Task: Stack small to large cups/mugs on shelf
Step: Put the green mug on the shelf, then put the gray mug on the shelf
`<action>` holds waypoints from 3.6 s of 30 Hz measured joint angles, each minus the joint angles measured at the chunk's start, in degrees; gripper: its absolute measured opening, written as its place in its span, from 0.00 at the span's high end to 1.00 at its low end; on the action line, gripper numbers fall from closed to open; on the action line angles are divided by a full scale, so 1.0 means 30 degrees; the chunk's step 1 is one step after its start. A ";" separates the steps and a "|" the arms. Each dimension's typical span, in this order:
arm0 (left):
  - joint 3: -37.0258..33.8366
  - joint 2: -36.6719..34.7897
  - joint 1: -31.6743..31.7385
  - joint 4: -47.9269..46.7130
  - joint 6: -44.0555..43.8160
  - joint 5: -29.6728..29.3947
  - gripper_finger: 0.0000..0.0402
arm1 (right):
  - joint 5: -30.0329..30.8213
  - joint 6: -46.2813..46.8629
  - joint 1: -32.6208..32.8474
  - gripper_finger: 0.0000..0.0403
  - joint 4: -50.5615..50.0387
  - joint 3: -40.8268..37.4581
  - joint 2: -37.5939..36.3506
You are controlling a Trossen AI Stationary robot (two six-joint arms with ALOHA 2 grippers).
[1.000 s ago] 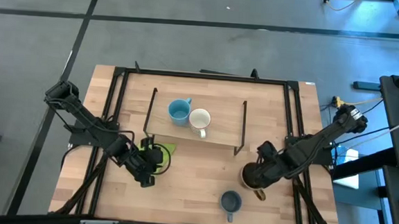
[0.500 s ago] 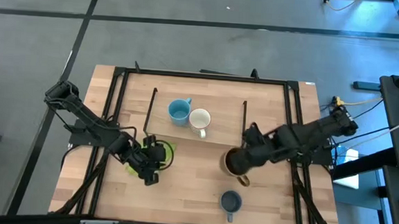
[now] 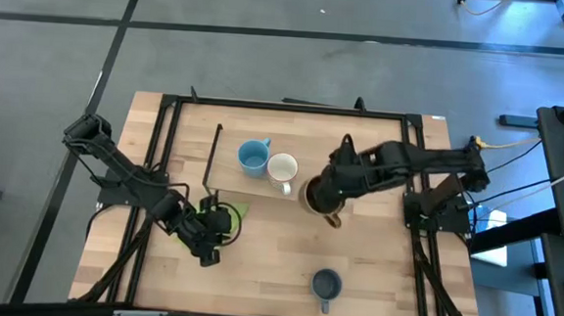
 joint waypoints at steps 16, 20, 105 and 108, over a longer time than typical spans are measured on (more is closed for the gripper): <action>0.0000 0.0000 -0.1022 -0.0019 -0.0969 -0.1070 0.85 | -0.0995 -0.2669 -0.3643 0.91 0.0025 -0.0475 0.0029; 0.0000 0.0000 -0.1181 -0.0097 -0.1309 -0.1133 0.85 | -0.2091 -0.2997 -0.4254 0.91 0.0086 -0.1123 0.0022; 0.0000 0.0000 -0.1144 -0.0033 -0.1236 -0.1373 0.85 | -0.3558 -0.7939 -0.6758 0.80 0.0062 0.0686 -0.0022; 0.0000 0.0000 -0.1144 -0.0220 -0.1236 -0.1373 0.85 | -0.3554 -0.8068 -0.6758 0.80 0.0066 0.1656 -0.0027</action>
